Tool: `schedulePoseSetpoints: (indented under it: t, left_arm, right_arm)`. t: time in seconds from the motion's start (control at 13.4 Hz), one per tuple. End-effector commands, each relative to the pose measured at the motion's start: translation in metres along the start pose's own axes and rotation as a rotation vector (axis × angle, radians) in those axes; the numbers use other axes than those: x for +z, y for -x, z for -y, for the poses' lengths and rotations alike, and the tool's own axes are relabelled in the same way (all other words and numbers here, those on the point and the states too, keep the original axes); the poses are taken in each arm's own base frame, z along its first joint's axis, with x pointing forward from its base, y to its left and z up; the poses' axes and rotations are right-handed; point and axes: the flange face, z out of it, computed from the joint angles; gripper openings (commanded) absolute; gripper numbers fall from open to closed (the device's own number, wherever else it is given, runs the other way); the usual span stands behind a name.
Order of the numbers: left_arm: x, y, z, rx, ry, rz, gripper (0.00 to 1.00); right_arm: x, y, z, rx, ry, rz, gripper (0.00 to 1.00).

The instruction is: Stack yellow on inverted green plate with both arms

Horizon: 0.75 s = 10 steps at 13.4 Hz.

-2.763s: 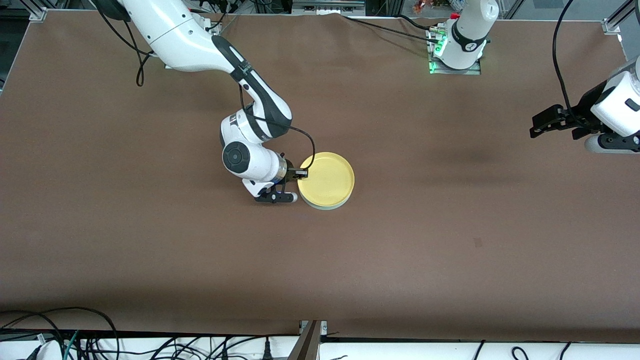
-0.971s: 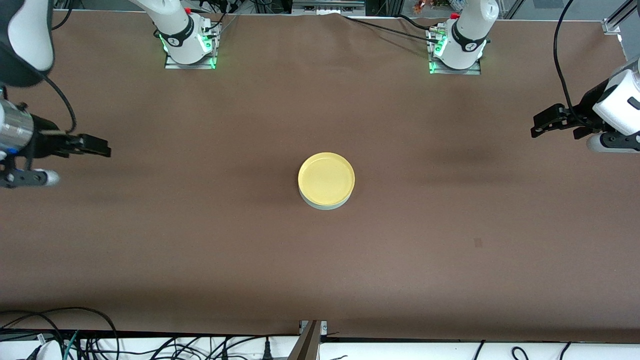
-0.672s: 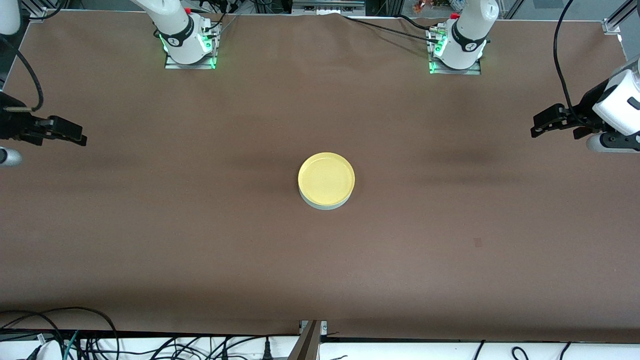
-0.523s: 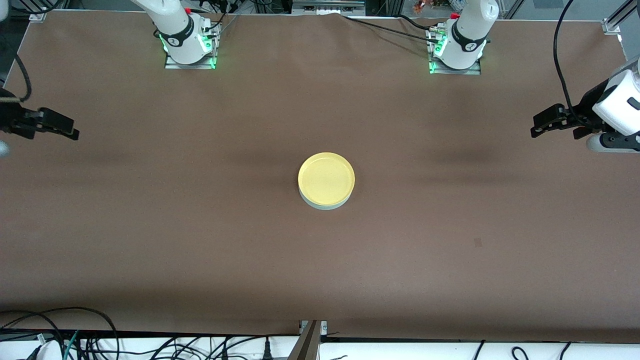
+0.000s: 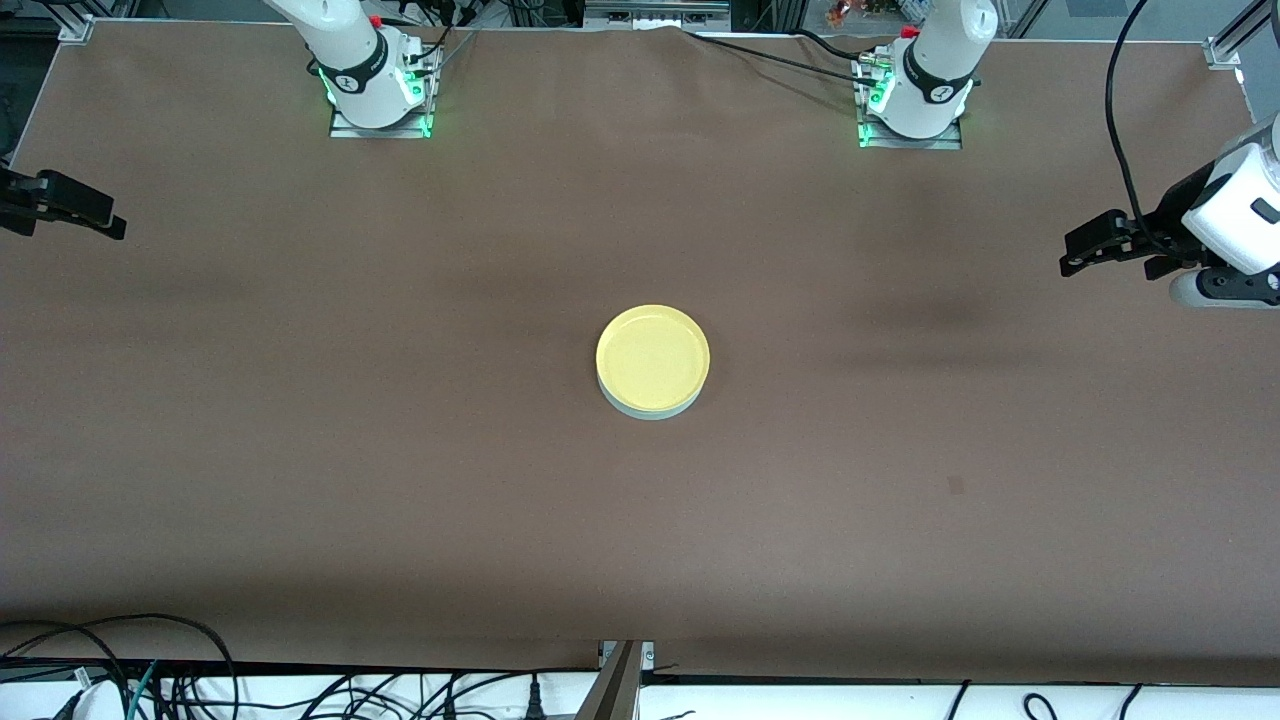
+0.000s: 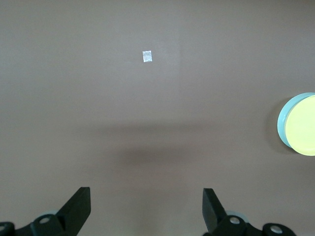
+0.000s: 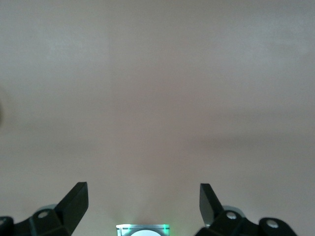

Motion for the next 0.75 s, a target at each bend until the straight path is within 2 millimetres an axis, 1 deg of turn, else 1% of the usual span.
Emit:
schedulePoseSetpoints:
  t: [0.0, 0.15, 0.22, 0.67]
  left_arm:
    - [-0.0061, -0.0008, -0.0009, 0.01, -0.015, 0.003, 1.0]
    - [-0.0061, -0.0008, -0.0009, 0.009, -0.015, 0.003, 1.0]
    - [-0.0061, -0.0008, -0.0009, 0.01, -0.015, 0.003, 1.0]
    - [-0.0054, -0.0008, -0.0008, 0.009, -0.015, 0.005, 1.0]
  right_arm:
    - [0.0011, 0.0037, 0.0017, -0.019, 0.023, 0.022, 1.0]
    - [0.0064, -0.0047, 0.0071, -0.025, 0.03, 0.055, 1.0]
    - [0.0031, -0.005, 0.0074, -0.025, 0.03, 0.048, 1.0]
    - [0.0031, -0.0057, 0.0085, -0.028, 0.029, 0.046, 1.0]
